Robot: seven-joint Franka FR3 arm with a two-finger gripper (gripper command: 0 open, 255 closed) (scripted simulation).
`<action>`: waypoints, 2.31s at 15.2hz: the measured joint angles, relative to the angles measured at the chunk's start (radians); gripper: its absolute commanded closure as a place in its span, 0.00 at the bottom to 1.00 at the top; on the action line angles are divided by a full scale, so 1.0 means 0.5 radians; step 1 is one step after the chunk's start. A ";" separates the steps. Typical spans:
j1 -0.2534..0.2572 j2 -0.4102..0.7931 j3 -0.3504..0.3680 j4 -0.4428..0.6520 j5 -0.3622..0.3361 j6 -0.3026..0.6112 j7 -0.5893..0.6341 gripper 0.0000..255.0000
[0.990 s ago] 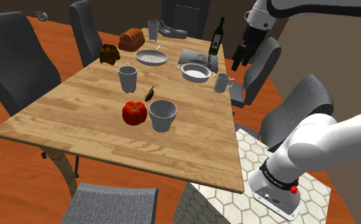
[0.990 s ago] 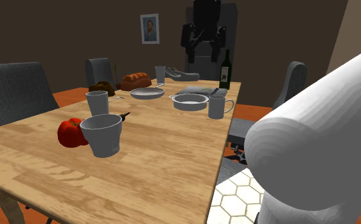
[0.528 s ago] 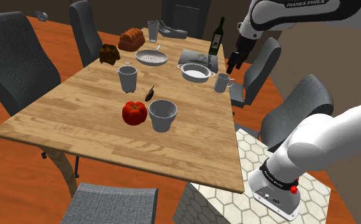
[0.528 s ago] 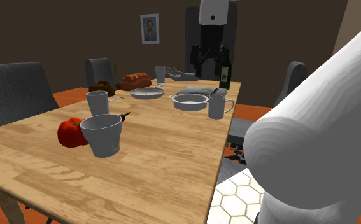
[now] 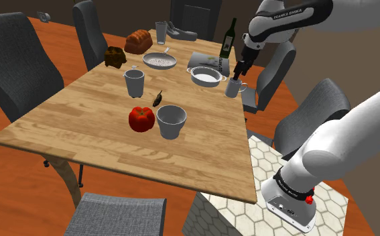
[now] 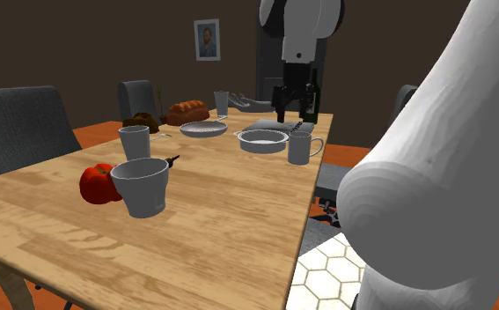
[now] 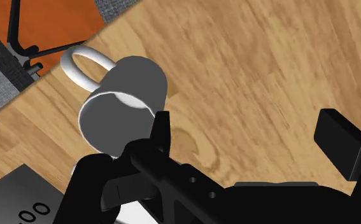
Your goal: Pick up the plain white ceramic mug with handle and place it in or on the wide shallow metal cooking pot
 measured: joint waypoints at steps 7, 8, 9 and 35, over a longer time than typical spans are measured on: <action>-0.039 0.521 -0.126 0.277 0.266 0.210 -0.360 0.00; -0.043 0.549 -0.126 0.286 0.283 0.227 -0.376 0.00; -0.047 0.582 -0.126 0.289 0.302 0.253 -0.393 0.00; -0.054 0.654 -0.121 0.271 0.350 0.336 -0.428 1.00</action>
